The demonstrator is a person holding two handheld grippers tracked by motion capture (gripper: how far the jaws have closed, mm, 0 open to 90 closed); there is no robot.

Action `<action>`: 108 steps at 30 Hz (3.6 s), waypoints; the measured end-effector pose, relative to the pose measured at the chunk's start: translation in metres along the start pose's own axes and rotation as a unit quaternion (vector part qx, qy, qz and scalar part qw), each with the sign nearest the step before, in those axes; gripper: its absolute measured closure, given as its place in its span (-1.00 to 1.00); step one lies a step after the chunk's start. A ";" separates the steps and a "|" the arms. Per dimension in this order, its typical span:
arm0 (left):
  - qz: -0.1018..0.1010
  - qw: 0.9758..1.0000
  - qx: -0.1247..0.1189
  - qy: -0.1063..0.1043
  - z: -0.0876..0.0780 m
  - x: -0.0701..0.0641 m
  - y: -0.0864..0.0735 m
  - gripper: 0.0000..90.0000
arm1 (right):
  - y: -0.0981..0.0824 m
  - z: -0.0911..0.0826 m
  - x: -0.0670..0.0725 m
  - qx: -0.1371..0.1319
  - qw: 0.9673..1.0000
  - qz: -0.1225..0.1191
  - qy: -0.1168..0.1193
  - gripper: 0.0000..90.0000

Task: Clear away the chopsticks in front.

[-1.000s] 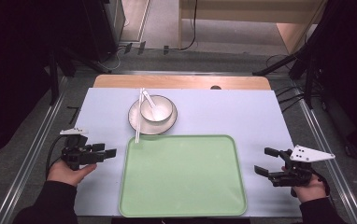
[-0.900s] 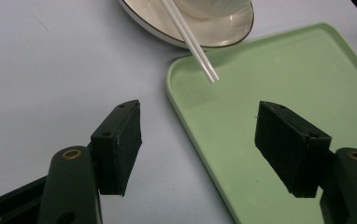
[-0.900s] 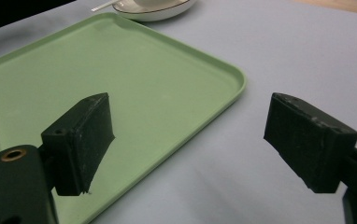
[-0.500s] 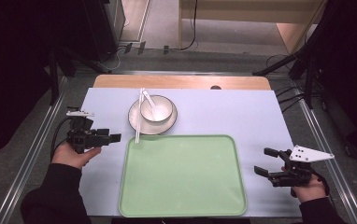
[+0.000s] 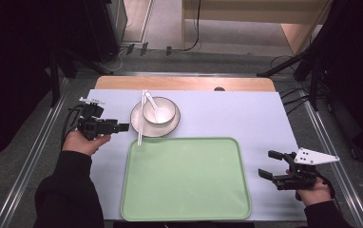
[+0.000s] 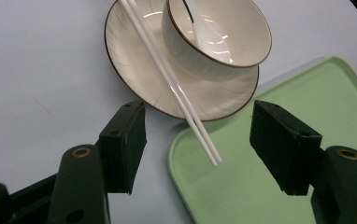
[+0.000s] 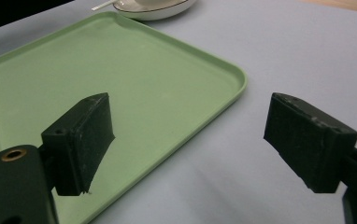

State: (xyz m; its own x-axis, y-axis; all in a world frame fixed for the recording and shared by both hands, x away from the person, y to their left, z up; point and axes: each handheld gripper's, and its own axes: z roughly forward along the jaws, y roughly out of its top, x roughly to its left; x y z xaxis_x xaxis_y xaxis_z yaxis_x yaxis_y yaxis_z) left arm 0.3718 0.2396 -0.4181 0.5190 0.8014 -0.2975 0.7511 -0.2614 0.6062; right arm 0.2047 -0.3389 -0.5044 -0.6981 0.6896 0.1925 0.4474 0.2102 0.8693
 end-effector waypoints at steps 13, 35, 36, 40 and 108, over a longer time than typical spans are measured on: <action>0.005 0.997 0.030 0.065 0.044 0.002 0.021 -0.10 | 0.000 -0.001 0.001 0.002 1.000 -0.004 0.000 -0.63; -0.035 0.995 0.044 0.084 0.095 0.010 0.024 0.37 | -0.006 -0.011 0.005 0.002 1.000 0.000 -0.009 -0.63; -0.033 0.995 0.047 0.085 0.096 0.010 0.024 0.38 | -0.006 -0.011 0.005 0.001 1.000 -0.001 -0.009 -0.63; -0.049 0.993 0.048 0.096 0.104 0.010 0.024 0.53 | -0.007 -0.012 0.005 0.003 1.000 0.000 -0.010 -0.63; -0.073 0.995 -0.033 0.066 0.007 -0.033 0.017 0.89 | 0.000 -0.003 0.005 -0.001 1.000 -0.010 0.012 -0.63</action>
State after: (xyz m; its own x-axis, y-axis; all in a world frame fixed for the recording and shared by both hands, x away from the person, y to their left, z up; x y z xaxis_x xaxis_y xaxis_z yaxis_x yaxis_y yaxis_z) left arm 0.3705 0.2046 -0.4028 0.3456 0.8927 -0.2892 0.7833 -0.1048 0.6128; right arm 0.1996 -0.3377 -0.5020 -0.7202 0.6685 0.1856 0.4318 0.2226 0.8741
